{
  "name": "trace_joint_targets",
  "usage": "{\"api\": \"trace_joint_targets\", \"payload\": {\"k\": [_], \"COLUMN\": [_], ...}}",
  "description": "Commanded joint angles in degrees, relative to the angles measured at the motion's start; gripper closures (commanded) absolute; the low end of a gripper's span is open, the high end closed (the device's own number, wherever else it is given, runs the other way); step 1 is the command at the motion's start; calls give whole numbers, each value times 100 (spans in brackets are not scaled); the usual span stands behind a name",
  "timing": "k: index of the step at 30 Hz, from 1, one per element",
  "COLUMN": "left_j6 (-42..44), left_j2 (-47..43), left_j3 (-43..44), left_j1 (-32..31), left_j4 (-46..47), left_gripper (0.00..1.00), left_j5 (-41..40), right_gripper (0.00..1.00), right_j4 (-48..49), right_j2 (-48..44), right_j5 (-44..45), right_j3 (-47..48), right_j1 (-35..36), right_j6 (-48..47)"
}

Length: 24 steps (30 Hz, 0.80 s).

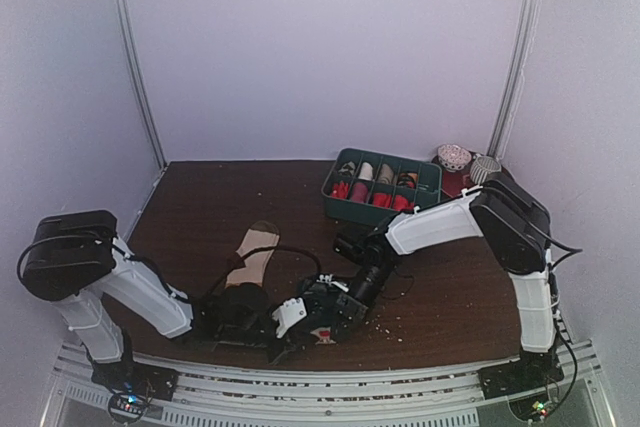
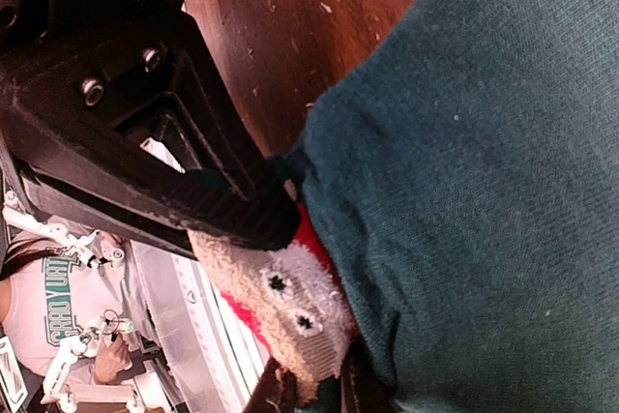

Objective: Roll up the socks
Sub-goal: Roll the sock at the center of the board.

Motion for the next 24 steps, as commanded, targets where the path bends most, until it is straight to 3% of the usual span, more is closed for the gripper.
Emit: {"api": "trace_joint_targets", "payload": {"k": [1,4,8,13,24], "left_j6": [-277,-801,-1848,-2700,-3135], "left_j2": [120,183,459,910,1400], "left_j3": [28,4,-144,-251,-225], "left_j1": [-13,214,751,1124,1298], "left_j4": [-64,-278,-266,-267,-337], "left_gripper": [100,100,100,100,100], "left_j5": [-47,119,929,1666,2215], "right_gripper": [91,88,75,63,60], "right_j4": [21,932,3210,5675,5736], "right_j2": [25,-652,-2234,-3690,-3076], "right_j5": [581,869,1812,2464,2633], "right_j3": [-252,-585,-1636,-3398,-3771], "right_j1": [28,16,14,200,796], "right_j6": [77,318,661,-157,-1383]}}
